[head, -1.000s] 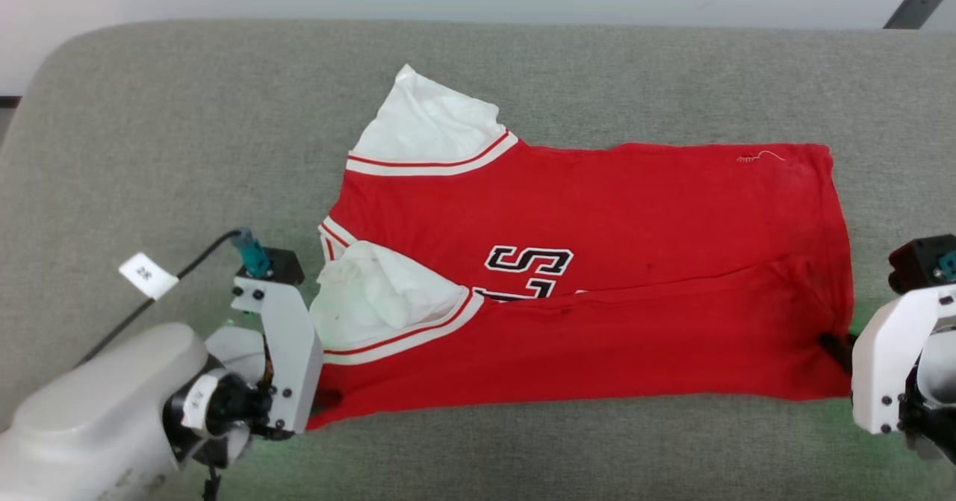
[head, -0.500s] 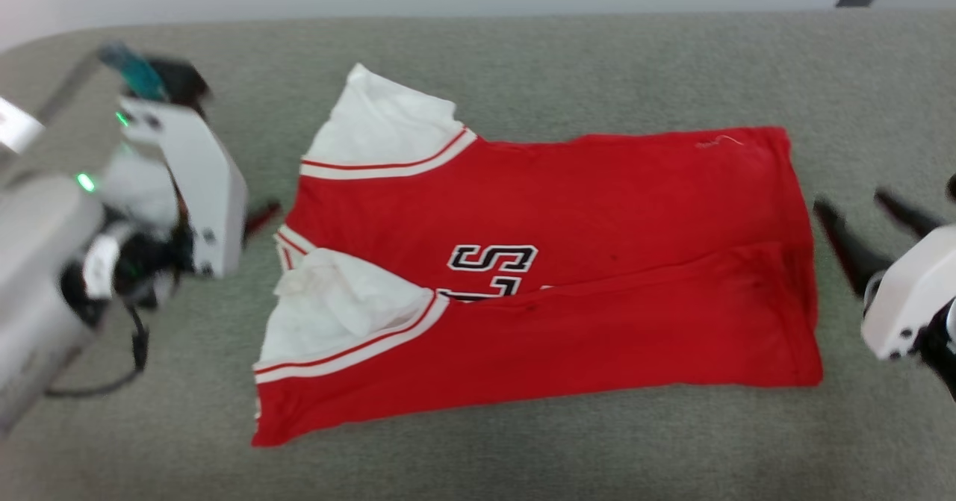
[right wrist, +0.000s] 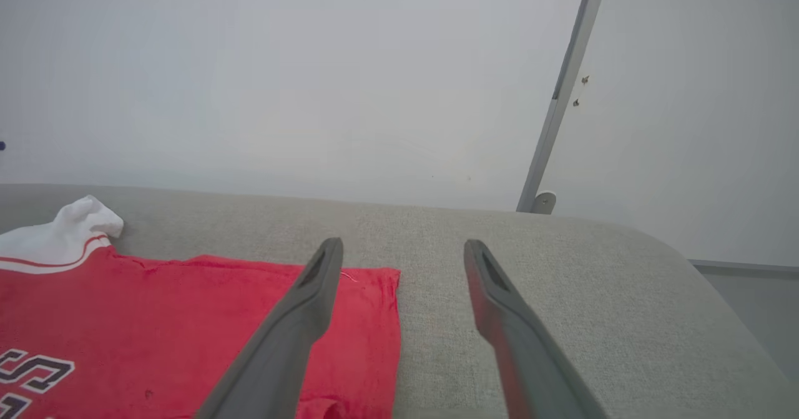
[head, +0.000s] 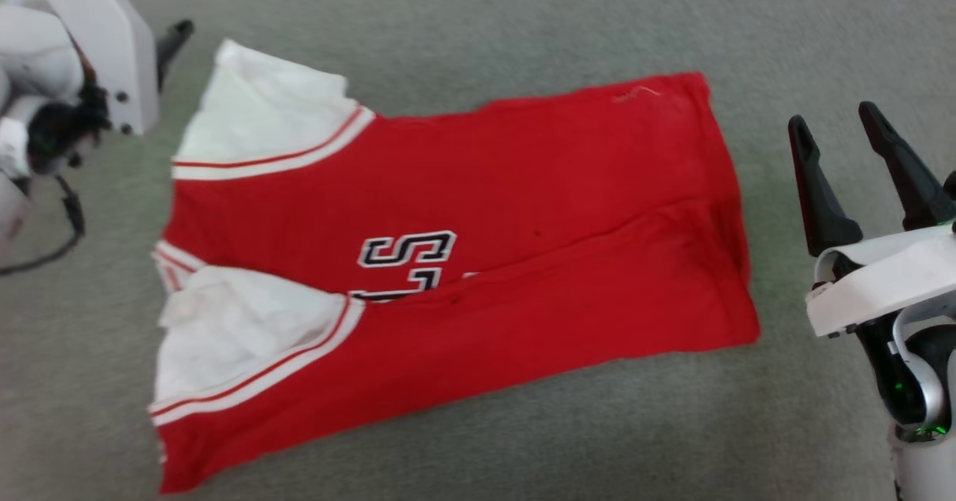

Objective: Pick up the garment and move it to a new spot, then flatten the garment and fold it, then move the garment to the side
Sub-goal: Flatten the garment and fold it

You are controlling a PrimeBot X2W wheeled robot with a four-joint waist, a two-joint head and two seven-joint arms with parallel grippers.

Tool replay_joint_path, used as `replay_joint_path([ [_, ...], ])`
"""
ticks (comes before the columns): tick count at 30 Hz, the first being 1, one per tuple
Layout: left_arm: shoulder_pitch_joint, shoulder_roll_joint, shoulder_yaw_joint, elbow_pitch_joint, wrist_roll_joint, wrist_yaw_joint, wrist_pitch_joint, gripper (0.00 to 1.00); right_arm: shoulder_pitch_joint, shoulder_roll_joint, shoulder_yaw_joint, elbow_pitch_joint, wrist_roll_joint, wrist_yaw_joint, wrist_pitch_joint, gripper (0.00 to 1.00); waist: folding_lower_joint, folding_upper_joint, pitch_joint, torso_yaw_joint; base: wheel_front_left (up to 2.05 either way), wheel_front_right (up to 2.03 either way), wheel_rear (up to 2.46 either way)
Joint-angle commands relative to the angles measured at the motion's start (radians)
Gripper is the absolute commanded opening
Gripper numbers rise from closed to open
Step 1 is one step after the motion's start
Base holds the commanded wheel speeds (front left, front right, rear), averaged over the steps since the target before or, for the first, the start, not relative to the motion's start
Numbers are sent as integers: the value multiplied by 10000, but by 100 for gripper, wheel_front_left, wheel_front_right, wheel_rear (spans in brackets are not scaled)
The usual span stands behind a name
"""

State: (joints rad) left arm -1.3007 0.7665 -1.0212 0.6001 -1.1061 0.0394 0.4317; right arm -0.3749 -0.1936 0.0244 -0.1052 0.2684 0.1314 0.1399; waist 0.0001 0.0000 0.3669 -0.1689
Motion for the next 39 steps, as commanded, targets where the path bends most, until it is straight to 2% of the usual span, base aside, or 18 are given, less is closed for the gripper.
replay_joint_path([
  [1,-211,-53,15,289,101,-139,-8,100,77,87,-9,39,-76,-16,-95,100,-1,0,676,-702,0,0,0],
  [10,-1061,-523,-95,2623,-57,-951,815,100,193,447,213,119,31,-16,-231,100,-1,0,1308,-1429,0,0,0],
  [19,-1104,-926,-371,4213,-377,-902,2659,100,60,539,435,150,186,-16,242,100,-1,0,1646,-1651,0,0,0],
  [20,-1058,-971,-457,4333,-341,-916,2873,76,11,548,442,131,228,-16,307,100,-1,0,1692,-1658,0,0,0],
  [21,-1036,-1010,-471,4424,-360,-923,2937,47,-37,545,467,129,241,-16,390,100,-1,0,1739,-1664,0,0,0],
  [22,-972,-1067,-449,4531,-445,-912,3023,9,-72,532,557,139,273,-16,514,100,-1,0,1783,-1673,0,0,0],
  [23,-890,-1140,-490,4638,-483,-899,3230,0,-108,528,616,130,329,-16,644,100,-1,0,1821,-1675,0,0,0],
  [31,-1068,-1481,-703,4902,-335,-1131,3424,0,-1828,91,1132,199,1005,-16,2736,100,-1,0,2074,-1499,0,0,0],
  [34,-1254,-1610,-691,4932,-310,-1177,3370,0,-2958,-63,1320,814,1286,-16,3527,100,-1,0,2190,-1342,0,0,0],
  [39,-1528,-1838,-653,5019,-311,-1203,3252,0,-4753,-226,1884,2672,1597,-16,4433,100,-1,0,2374,-1060,0,0,0],
])
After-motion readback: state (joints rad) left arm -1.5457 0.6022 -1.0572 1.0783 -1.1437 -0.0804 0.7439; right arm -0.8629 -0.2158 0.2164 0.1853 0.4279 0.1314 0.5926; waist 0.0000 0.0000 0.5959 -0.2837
